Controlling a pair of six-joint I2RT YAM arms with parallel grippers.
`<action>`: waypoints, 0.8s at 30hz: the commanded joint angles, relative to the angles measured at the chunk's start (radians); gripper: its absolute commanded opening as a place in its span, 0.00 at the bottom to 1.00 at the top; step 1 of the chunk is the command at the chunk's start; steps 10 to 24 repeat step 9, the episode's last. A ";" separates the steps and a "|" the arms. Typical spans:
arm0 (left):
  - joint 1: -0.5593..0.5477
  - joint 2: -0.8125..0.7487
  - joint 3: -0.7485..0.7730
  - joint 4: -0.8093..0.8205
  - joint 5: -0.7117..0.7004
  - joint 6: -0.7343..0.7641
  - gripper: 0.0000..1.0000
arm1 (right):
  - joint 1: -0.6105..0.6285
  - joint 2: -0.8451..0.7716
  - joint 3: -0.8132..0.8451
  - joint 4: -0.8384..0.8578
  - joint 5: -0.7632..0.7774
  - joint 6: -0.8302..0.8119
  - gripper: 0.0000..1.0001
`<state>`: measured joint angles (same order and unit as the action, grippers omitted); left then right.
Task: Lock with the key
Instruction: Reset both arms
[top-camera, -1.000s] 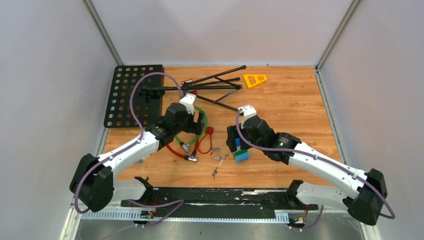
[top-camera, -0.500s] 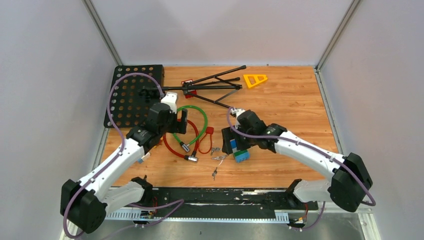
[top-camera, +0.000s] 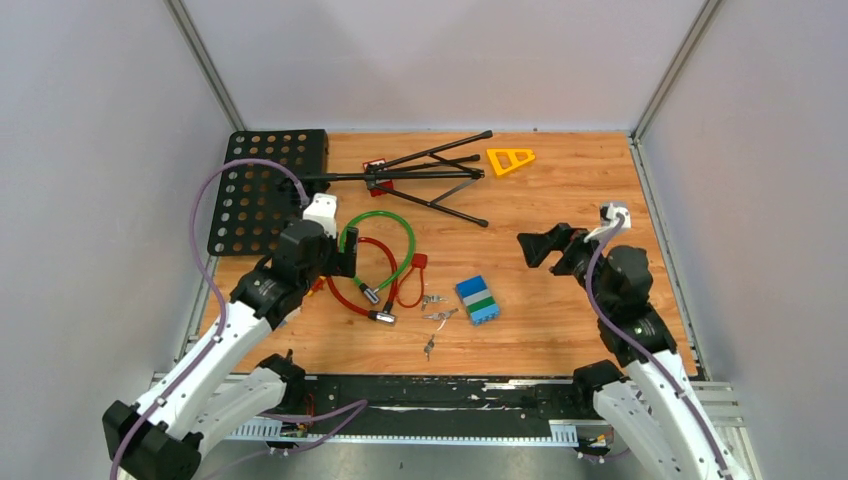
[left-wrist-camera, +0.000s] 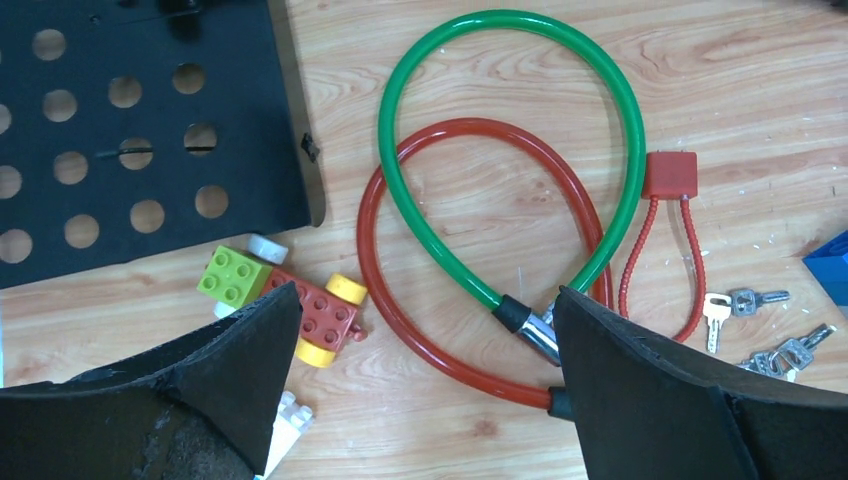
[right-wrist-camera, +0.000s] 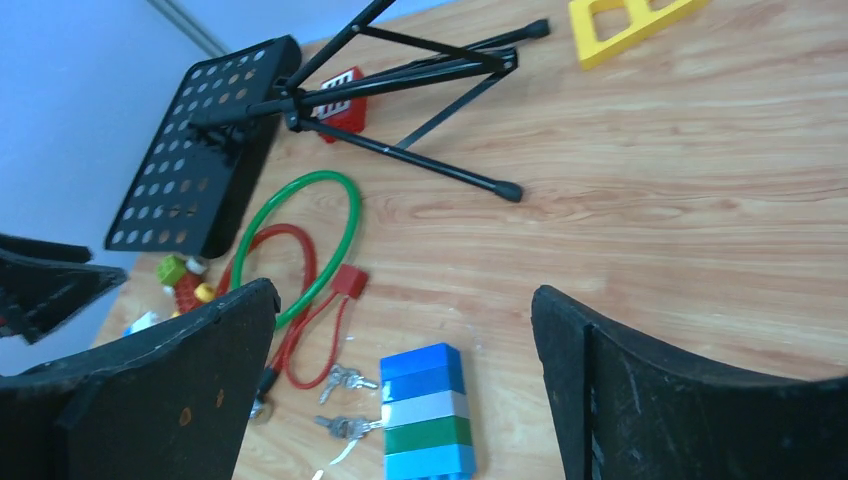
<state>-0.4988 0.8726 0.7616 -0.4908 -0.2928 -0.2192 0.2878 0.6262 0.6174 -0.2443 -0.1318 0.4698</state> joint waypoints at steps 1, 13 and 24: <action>0.002 -0.053 -0.010 0.024 -0.046 0.027 1.00 | 0.002 -0.094 -0.109 0.083 0.102 -0.085 1.00; 0.002 -0.049 0.003 0.025 -0.008 0.034 1.00 | 0.001 -0.089 -0.069 -0.053 0.177 -0.016 1.00; 0.002 -0.049 0.003 0.025 -0.008 0.034 1.00 | 0.001 -0.089 -0.069 -0.053 0.177 -0.016 1.00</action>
